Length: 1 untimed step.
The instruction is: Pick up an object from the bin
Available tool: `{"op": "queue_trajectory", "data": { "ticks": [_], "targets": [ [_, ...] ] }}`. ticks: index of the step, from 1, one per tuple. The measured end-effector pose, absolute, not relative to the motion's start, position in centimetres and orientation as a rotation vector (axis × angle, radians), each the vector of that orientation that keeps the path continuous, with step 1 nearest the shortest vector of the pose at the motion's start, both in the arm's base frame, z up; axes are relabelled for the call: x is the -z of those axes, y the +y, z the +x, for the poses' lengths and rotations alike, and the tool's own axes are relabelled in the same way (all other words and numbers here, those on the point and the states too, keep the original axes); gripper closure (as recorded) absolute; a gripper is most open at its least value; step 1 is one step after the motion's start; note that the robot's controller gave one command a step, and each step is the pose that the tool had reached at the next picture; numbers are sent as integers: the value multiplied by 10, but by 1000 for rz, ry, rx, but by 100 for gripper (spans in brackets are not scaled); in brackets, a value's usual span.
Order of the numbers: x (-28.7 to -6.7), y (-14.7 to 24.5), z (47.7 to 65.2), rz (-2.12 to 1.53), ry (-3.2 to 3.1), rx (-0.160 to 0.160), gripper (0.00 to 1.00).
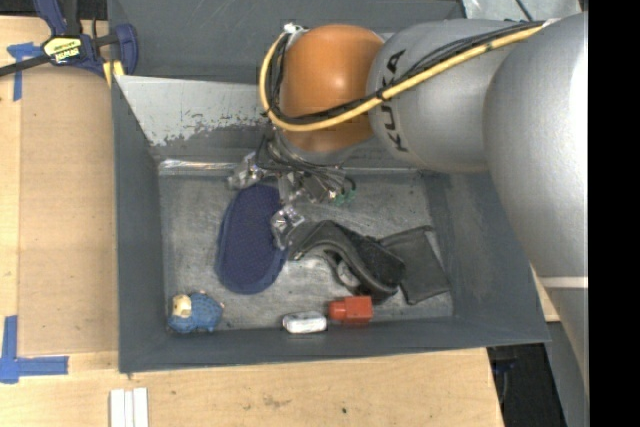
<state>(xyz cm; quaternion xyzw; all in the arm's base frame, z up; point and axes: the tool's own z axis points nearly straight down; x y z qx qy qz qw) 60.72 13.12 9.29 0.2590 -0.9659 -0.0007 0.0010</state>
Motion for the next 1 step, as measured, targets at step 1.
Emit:
{"op": "queue_trajectory", "data": {
  "ticks": [1],
  "targets": [
    [-100,131,611,810,-3047,2,100]
  ]
}}
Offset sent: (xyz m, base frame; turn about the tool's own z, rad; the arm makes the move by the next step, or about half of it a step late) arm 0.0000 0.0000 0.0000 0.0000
